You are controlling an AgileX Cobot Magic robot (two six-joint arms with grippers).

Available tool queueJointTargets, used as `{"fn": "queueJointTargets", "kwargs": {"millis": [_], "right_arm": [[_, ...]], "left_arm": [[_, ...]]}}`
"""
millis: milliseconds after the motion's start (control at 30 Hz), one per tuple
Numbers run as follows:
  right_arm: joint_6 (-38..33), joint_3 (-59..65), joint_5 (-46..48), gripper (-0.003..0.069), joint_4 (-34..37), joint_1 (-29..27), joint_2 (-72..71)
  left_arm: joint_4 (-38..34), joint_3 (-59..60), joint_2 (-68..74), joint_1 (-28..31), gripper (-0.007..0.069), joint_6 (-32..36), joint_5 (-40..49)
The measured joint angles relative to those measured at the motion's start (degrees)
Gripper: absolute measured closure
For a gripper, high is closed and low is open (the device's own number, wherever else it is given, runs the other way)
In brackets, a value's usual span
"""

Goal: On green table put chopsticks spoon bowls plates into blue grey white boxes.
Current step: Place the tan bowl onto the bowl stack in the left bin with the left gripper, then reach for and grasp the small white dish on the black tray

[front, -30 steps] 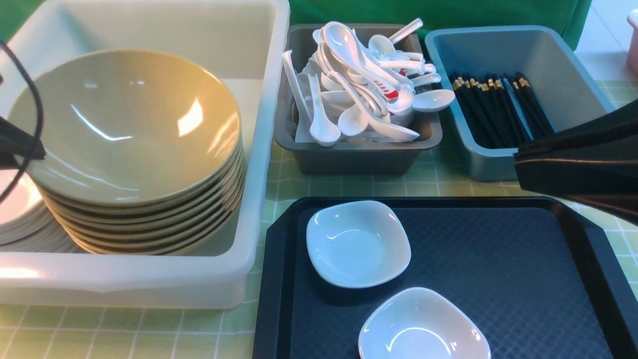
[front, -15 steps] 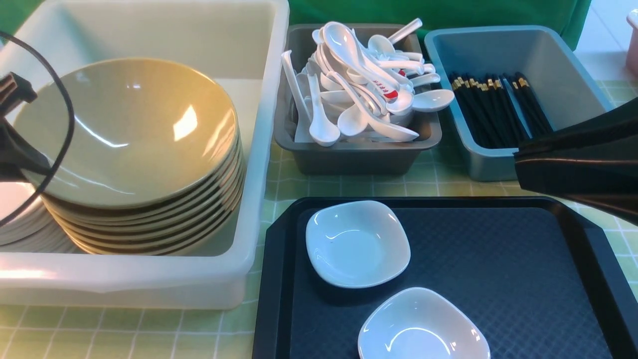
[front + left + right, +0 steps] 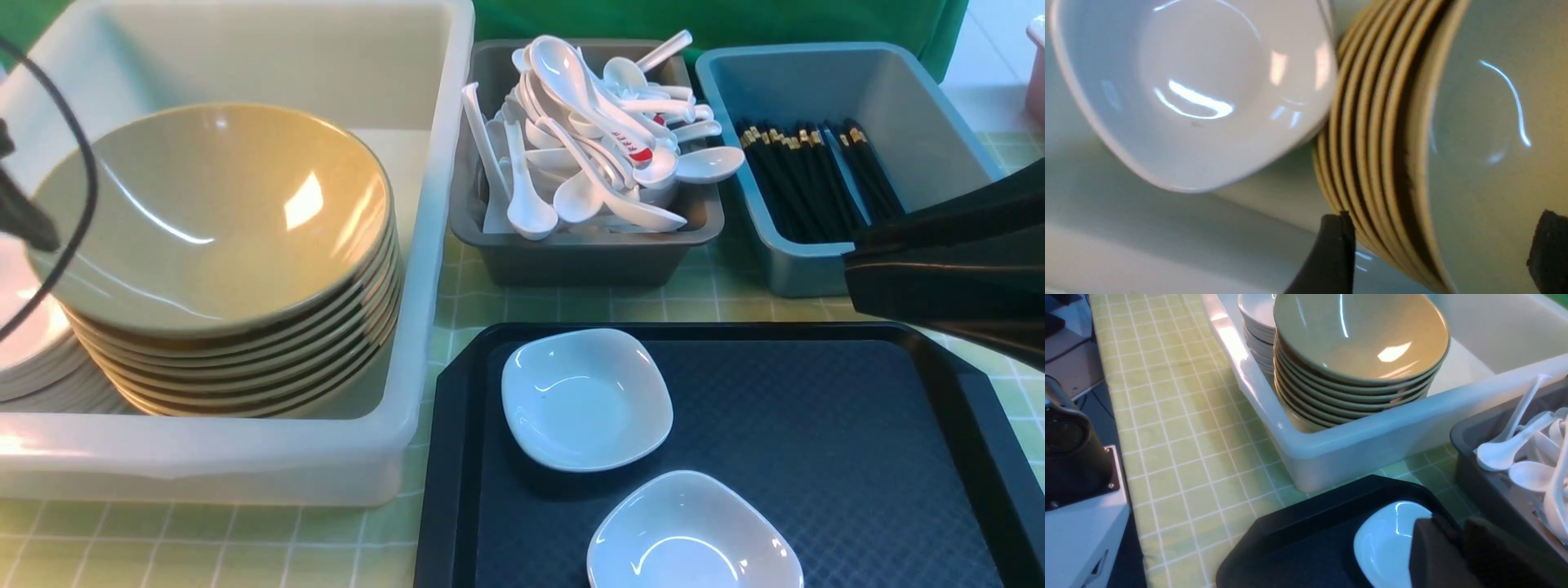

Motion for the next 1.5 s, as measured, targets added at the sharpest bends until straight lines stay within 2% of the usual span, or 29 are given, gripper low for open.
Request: {"fn": "queueJointTargets", "kwargs": {"millis": [100,200,300,467,500,600,733,833,1100,1267,1400,1500], "right_arm": [[1.0,0.0,-0.2,0.0537,-1.3,0.0,0.4],[9.9,0.0,-0.8,0.0522,-4.7,0.0,3.7],[17.9,0.0,-1.5,0.0488,-8.7,0.0,9.0],[23.4,0.0,-3.9,0.0382,-10.4,0.0,20.5],[24.1,0.0,-5.5,0.0333,-10.4,0.0,26.0],[24.3,0.0,-8.2,0.0290,-10.0,-0.4,34.3],[23.3,-0.1,-9.7,0.0278,-7.4,-1.7,41.8],[20.0,-1.3,-11.4,0.0276,-3.7,-3.1,47.8],[18.0,-4.7,-14.9,0.0277,0.3,-3.4,55.8],[16.0,-6.7,-14.8,0.0335,2.7,-3.4,59.0],[12.3,-7.7,-14.1,0.0557,6.4,-3.4,59.3],[11.8,-7.9,-12.2,0.0596,7.3,-3.8,57.7]], "left_arm": [[-2.7,-0.2,-2.9,-4.3,0.0008,4.7,0.3],[-9.9,-0.3,-6.5,-14.8,-0.0006,17.6,0.0],[-15.9,-0.3,-8.1,-23.2,-0.0001,27.4,-0.1],[-20.6,-0.3,-8.0,-32.8,0.0055,32.1,-1.1],[-20.9,-0.3,-7.4,-35.9,0.0078,32.6,-1.6],[-20.3,-0.3,-6.7,-38.8,0.0122,32.8,-2.1],[-19.4,-0.3,-6.4,-39.7,0.0159,32.9,-2.2],[-18.9,-0.3,-6.4,-39.7,0.0196,32.9,-2.3],[-18.8,-0.3,-6.4,-39.7,0.0198,32.9,-2.5],[-18.8,-0.3,-6.4,-39.7,0.0198,32.9,-2.5],[-18.8,-0.3,-6.4,-39.7,0.0198,32.9,-2.5],[-18.8,-0.3,-6.4,-39.7,0.0198,32.9,-2.5]]}}
